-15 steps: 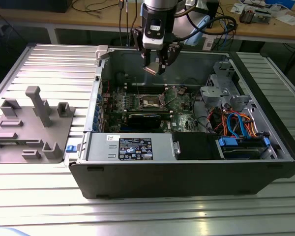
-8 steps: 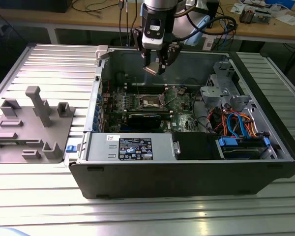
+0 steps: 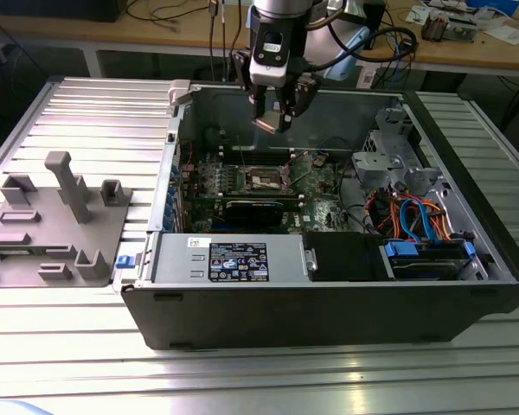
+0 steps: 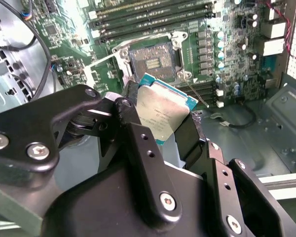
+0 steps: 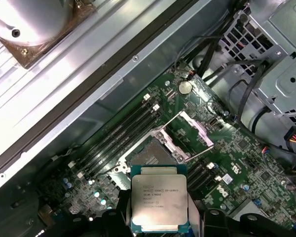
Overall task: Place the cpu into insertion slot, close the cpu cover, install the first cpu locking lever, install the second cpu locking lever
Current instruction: 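Place the cpu into insertion slot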
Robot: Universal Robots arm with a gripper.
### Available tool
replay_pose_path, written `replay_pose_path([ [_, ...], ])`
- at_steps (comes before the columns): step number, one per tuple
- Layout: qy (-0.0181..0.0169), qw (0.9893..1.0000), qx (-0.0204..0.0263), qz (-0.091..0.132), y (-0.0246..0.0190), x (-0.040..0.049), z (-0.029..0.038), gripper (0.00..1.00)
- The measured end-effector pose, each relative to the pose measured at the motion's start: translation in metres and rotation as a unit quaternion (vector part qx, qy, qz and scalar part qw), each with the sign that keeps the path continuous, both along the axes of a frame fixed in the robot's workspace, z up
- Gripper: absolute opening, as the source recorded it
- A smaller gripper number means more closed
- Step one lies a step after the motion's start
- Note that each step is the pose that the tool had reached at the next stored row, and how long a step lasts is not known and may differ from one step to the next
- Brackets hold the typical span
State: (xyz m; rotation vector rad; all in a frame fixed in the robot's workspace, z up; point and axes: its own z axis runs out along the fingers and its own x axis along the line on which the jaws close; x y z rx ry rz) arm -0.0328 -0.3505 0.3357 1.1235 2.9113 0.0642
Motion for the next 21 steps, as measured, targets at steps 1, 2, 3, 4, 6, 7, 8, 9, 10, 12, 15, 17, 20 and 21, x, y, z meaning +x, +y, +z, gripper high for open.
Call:
replay_pose_path([
  [1,0.0,1.0,-0.0006,0.0,0.0,0.0,0.0,0.54],
  [2,0.0,1.0,-0.0006,0.0,0.0,0.0,0.0,0.54],
  [3,0.0,1.0,-0.0007,0.0,0.0,0.0,0.0,0.54],
  [4,0.0,1.0,-0.0007,0.0,0.0,0.0,0.0,0.54],
  [6,0.0,1.0,-0.0006,0.0,0.0,0.0,0.0,0.54],
  [7,0.0,1.0,-0.0007,0.0,0.0,0.0,0.0,0.54],
  [8,0.0,1.0,-0.0006,0.0,0.0,0.0,-0.0001,0.54],
  [9,0.0,1.0,-0.0007,0.0,0.0,0.0,0.0,0.54],
  [10,0.0,1.0,-0.0007,0.0,0.0,0.0,-0.0001,0.54],
  [12,0.0,1.0,-0.0007,0.0,0.0,0.0,-0.0001,0.54],
  [15,0.0,1.0,-0.0006,-0.002,0.0,0.0,-0.0001,0.54],
  [17,0.0,1.0,-0.0006,-0.004,0.0,0.0,-0.0001,0.54],
  [20,0.0,1.0,-0.0007,-0.007,0.0,0.0,-0.0001,0.54],
  [21,0.0,1.0,-0.0007,-0.007,0.0,0.0,-0.0001,0.54],
])
